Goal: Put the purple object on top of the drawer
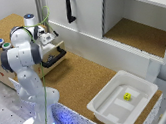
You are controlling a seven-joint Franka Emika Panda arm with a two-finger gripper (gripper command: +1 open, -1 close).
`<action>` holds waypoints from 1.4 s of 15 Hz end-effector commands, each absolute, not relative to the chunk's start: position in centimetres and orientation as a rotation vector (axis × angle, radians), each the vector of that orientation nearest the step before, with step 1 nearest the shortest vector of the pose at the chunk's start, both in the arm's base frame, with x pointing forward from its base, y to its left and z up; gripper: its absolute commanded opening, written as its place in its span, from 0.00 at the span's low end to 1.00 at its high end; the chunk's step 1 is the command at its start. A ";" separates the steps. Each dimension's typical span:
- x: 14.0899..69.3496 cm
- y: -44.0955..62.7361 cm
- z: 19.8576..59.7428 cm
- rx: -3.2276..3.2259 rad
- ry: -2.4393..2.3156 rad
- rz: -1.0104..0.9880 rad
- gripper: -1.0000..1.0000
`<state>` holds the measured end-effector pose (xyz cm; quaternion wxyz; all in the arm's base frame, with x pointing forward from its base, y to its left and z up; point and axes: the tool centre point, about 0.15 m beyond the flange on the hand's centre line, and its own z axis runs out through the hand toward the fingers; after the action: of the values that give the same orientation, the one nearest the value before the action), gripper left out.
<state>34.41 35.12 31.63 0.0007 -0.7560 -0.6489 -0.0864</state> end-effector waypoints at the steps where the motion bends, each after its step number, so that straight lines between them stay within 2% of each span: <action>1: 35.0 35.1 31.0 -2.467 -2.040 -0.271 0.00; 8: 35.6 34.8 34.4 -2.484 -2.040 -0.316 0.00; 16: 40.1 38.1 43.3 -2.428 -2.005 -0.525 0.00; 21: 40.3 41.2 45.4 -2.353 -2.044 -0.572 0.00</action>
<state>38.88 37.73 42.90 -0.0170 -0.7555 -0.6264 -0.1909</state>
